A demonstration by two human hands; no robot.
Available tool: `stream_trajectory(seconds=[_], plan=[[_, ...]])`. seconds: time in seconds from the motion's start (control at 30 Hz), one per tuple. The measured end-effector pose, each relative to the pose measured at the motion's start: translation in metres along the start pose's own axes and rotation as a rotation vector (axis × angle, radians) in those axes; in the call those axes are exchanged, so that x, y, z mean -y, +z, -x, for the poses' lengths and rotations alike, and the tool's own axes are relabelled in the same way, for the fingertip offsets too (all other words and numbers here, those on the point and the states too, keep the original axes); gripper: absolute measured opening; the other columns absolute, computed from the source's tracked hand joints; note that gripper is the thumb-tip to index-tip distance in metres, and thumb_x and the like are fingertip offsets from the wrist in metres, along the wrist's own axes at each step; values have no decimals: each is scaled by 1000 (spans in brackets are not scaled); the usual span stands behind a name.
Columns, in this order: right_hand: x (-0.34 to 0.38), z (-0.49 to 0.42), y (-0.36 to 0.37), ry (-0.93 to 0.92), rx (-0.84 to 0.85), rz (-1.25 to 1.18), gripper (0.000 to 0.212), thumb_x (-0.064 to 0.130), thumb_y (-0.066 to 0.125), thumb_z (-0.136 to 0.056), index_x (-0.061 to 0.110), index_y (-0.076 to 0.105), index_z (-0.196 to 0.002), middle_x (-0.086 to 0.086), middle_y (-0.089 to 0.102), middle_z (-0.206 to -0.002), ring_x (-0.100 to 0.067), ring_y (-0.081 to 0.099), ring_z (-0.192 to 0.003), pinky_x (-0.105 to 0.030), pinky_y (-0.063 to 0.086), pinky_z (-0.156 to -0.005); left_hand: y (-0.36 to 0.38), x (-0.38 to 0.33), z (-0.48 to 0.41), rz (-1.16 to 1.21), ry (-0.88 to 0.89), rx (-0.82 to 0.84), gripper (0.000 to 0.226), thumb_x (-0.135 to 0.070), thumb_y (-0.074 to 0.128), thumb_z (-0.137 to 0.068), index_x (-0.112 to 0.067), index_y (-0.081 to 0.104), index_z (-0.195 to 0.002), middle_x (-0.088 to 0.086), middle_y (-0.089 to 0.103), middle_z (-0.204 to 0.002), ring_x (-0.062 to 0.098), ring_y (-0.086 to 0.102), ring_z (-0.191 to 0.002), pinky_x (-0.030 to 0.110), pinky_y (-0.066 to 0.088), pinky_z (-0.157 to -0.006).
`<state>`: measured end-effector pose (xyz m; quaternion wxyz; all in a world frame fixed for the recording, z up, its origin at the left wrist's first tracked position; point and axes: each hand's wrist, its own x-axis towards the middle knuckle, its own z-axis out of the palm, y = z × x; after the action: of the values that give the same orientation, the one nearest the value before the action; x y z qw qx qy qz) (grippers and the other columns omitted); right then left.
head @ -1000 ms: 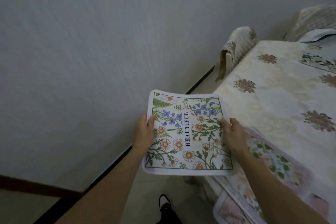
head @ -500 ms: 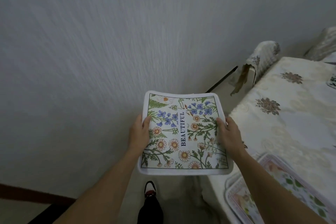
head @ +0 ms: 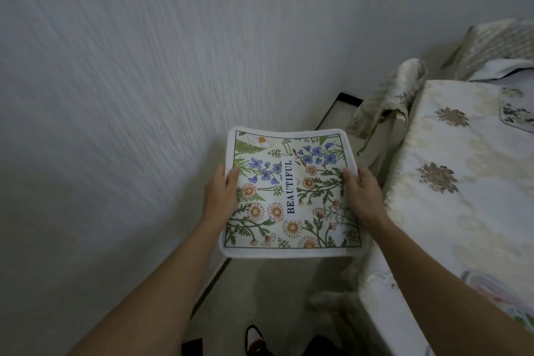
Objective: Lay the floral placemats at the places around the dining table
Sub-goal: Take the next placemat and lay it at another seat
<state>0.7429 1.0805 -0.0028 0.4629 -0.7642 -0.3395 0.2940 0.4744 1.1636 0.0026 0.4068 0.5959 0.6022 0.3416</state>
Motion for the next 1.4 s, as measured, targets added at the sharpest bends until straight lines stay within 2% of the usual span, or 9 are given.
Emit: stream_trajectory(seconds=[0.23, 0.4, 0.63, 0.8, 0.93, 1.03, 1.17, 1.33, 1.4], plan=[[10, -50, 5, 27, -116, 0, 16, 40, 51, -98, 25, 56, -99, -2, 71, -92, -19, 71, -80, -46, 60, -73, 25, -17, -75, -6, 44, 90, 26, -37, 44, -102, -14, 56, -103, 2, 69, -87, 16, 68, -74, 29, 52, -58], [11, -102, -2, 38, -179, -9, 24, 37, 50, -99, 15, 58, -105, 0, 70, -94, -14, 69, -81, -28, 53, -63, 61, -38, -134, -37, 100, 144, 26, -36, 44, -103, -12, 56, -102, 3, 69, -85, 18, 68, -73, 26, 49, -55], [2, -210, -20, 82, -235, -91, 26, 49, 50, -95, 24, 58, -100, -3, 73, -93, -19, 73, -83, -46, 61, -74, 139, -80, -235, -62, 135, 242, 30, -41, 42, -102, -14, 54, -106, 5, 70, -88, 17, 71, -74, 36, 60, -62], [10, -294, -47, 102, -302, -128, 21, 36, 49, -101, 17, 57, -105, 1, 71, -90, -13, 71, -76, -20, 53, -52, 209, -123, -308, -104, 173, 276, 28, -40, 43, -102, -14, 55, -104, 4, 70, -88, 20, 70, -76, 44, 61, -66], [19, -355, -73, 100, -340, -144, 20, 32, 48, -102, 17, 57, -110, 3, 70, -94, -11, 69, -81, -17, 52, -54, 259, -158, -356, -100, 190, 307, 29, -39, 44, -102, -13, 55, -103, 6, 70, -89, 21, 71, -76, 43, 61, -64], [19, -392, -87, 108, -370, -105, 23, 36, 48, -101, 17, 57, -110, 3, 69, -97, -14, 67, -87, -27, 53, -63, 290, -178, -385, -121, 193, 321, 28, -39, 43, -103, -12, 54, -101, 5, 69, -88, 18, 69, -74, 36, 59, -61], [18, -438, -102, 126, -406, -70, 22, 37, 48, -100, 19, 57, -108, 3, 68, -95, -17, 67, -86, -35, 54, -71, 325, -199, -422, -105, 207, 355, 29, -39, 44, -102, -12, 54, -101, 5, 69, -88, 21, 70, -76, 41, 60, -64], [17, -490, -115, 150, -442, -50, 23, 39, 48, -99, 20, 58, -107, 2, 69, -95, -18, 67, -86, -38, 55, -74, 367, -220, -466, -123, 254, 388, 29, -35, 43, -103, -8, 53, -100, 0, 65, -82, 10, 63, -69, 27, 51, -55], [17, -515, -121, 158, -464, -34, 23, 39, 48, -99, 20, 58, -108, 1, 69, -97, -18, 67, -87, -37, 55, -74, 390, -230, -487, -139, 273, 398, 30, -36, 42, -104, -8, 52, -100, -2, 63, -80, 12, 64, -69, 29, 53, -55]])
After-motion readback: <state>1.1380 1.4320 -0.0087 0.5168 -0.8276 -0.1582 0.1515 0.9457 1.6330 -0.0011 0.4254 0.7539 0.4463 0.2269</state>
